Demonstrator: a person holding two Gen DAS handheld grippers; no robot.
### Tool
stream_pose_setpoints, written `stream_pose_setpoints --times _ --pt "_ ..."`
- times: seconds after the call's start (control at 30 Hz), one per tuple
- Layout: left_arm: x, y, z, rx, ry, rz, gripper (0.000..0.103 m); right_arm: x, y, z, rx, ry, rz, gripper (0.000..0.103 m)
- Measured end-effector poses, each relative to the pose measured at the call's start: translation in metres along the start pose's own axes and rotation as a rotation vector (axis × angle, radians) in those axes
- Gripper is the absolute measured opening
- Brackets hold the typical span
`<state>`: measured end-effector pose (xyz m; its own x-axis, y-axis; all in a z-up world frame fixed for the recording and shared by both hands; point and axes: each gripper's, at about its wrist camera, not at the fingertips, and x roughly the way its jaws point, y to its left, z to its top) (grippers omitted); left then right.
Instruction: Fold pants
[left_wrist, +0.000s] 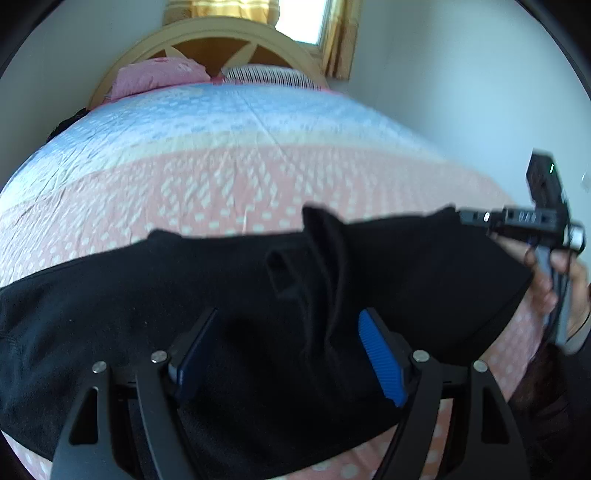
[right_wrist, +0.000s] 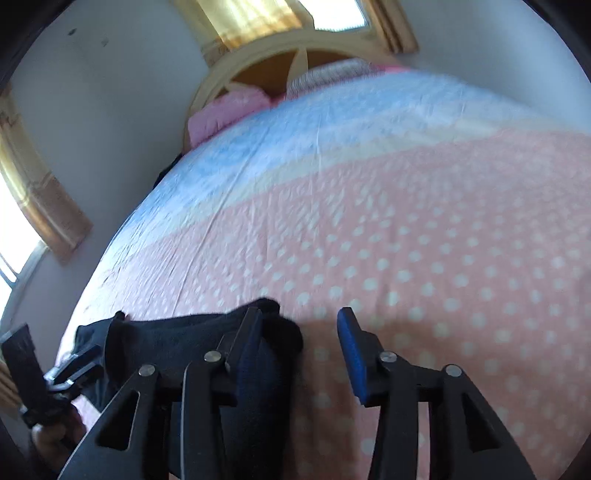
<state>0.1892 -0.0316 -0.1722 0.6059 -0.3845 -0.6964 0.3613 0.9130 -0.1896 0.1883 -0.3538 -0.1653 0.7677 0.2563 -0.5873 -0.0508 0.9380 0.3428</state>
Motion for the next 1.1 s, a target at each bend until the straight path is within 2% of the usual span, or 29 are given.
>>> stream_pose_setpoints --times 0.07,0.1,0.13,0.2,0.27,0.3,0.4,0.5,0.57,0.63,0.73,0.83,1.0,1.1 --pt "-0.011 0.002 0.007 -0.020 -0.057 0.007 0.084 -0.016 0.019 -0.007 -0.048 -0.035 0.067 0.044" --pt "-0.012 0.003 0.011 -0.022 -0.067 0.031 0.093 -0.022 0.034 -0.015 -0.093 -0.039 0.113 0.045" --pt "-0.010 0.004 0.014 -0.023 -0.066 0.063 0.097 -0.023 0.044 -0.022 -0.123 -0.027 0.136 0.049" --pt "0.003 0.011 0.017 -0.030 -0.028 0.115 0.097 -0.008 0.068 -0.049 -0.213 0.095 0.167 0.055" --pt "0.019 0.018 0.012 -0.039 0.034 0.127 0.097 0.009 0.075 -0.073 -0.248 0.194 0.116 0.055" --pt "0.028 0.020 0.008 -0.038 0.079 0.131 0.097 0.007 0.080 -0.086 -0.301 0.157 0.080 0.055" --pt "0.022 0.019 -0.001 -0.008 0.061 0.136 0.098 -0.001 0.097 -0.093 -0.425 0.140 0.027 0.055" --pt "0.012 0.030 -0.002 -0.019 0.064 0.122 0.098 -0.013 0.100 -0.089 -0.381 0.103 0.127 0.055" --pt "0.001 0.040 -0.001 -0.027 0.057 0.137 0.098 -0.016 0.104 -0.090 -0.387 0.079 0.128 0.055" --pt "-0.017 0.049 -0.002 -0.008 0.042 0.194 0.098 -0.013 0.113 -0.093 -0.406 0.078 0.139 0.055" --pt "-0.046 0.071 -0.006 0.027 0.015 0.329 0.098 -0.009 0.130 -0.102 -0.429 0.078 0.160 0.055" --pt "-0.065 0.106 -0.007 0.022 0.010 0.438 0.098 -0.006 0.146 -0.107 -0.460 0.074 0.176 0.055" --pt "-0.079 0.159 -0.013 -0.025 0.011 0.542 0.098 -0.008 0.167 -0.112 -0.470 0.054 0.220 0.055" --pt "-0.078 0.184 -0.021 -0.057 0.030 0.570 0.098 -0.003 0.175 -0.114 -0.460 0.053 0.232 0.055"
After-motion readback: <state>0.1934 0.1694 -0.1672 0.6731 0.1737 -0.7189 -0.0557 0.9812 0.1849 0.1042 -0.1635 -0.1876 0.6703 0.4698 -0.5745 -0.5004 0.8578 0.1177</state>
